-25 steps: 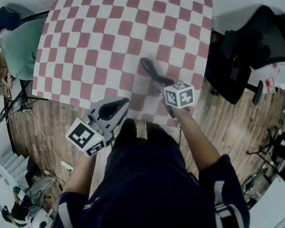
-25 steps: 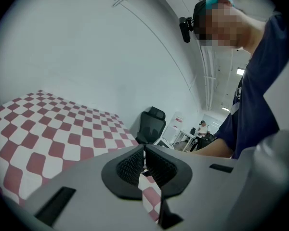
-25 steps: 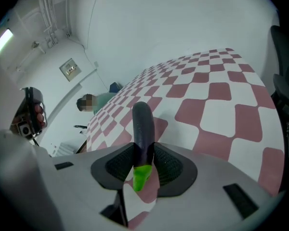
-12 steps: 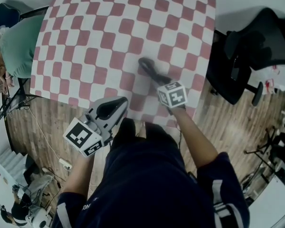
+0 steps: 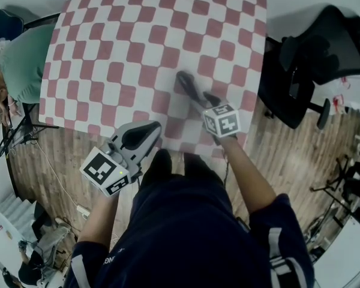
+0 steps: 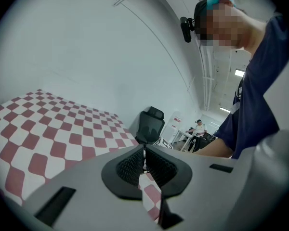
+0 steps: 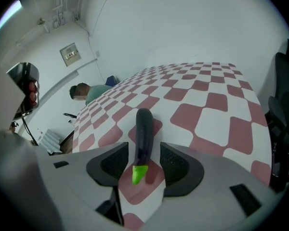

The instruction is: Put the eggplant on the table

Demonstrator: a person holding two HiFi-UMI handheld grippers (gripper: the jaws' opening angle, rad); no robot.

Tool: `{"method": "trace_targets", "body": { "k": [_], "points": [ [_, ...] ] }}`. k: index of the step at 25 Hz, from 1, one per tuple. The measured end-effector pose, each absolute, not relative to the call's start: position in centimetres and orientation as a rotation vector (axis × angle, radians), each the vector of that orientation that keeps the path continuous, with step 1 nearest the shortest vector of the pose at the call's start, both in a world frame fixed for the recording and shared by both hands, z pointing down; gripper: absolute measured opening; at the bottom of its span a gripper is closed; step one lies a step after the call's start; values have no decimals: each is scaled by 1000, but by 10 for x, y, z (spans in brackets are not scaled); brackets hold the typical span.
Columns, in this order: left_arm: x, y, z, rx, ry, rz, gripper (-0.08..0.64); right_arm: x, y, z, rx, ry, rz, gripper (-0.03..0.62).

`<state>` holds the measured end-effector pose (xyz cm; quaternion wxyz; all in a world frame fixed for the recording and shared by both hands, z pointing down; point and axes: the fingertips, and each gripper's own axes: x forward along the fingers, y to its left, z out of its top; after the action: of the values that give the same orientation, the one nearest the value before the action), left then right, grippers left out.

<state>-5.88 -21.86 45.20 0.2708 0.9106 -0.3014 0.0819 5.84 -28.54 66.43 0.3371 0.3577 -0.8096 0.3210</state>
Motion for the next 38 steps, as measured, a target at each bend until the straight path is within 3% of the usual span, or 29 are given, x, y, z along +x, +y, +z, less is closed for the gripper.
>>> {"method": "trace_targets", "body": {
  "k": [13, 28, 38],
  "points": [
    [-58, -202, 423, 2547, -777, 187, 35, 84, -261, 566, 1096, -2269, 919, 171],
    [-46, -193, 387, 2667, -692, 148, 35, 84, -202, 422, 1165, -2565, 810, 37],
    [-23, -193, 365, 2752, -625, 139, 35, 75, -186, 377, 1156, -2655, 681, 18]
  ]
}}
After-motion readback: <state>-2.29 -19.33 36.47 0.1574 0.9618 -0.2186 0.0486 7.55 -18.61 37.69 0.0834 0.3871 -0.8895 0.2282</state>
